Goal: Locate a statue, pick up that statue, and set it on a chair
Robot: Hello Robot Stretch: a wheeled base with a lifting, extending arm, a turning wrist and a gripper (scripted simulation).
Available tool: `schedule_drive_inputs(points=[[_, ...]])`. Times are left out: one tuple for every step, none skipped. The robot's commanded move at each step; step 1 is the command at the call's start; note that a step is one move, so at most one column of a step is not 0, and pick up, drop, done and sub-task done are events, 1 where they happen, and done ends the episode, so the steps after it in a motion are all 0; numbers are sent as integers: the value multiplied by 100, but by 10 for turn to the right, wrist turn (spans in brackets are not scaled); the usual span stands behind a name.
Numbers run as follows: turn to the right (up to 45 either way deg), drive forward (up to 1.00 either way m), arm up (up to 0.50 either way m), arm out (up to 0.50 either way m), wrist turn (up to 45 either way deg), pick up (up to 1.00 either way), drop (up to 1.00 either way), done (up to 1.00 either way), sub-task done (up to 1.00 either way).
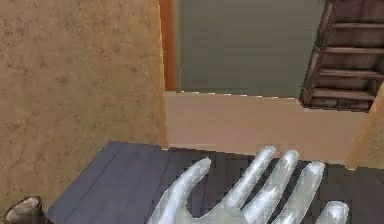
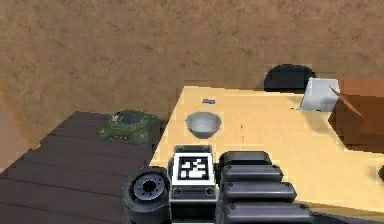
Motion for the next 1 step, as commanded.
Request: schedule_drive_inputs(points=[[-420, 0, 0, 0, 0, 0, 0, 0, 0]])
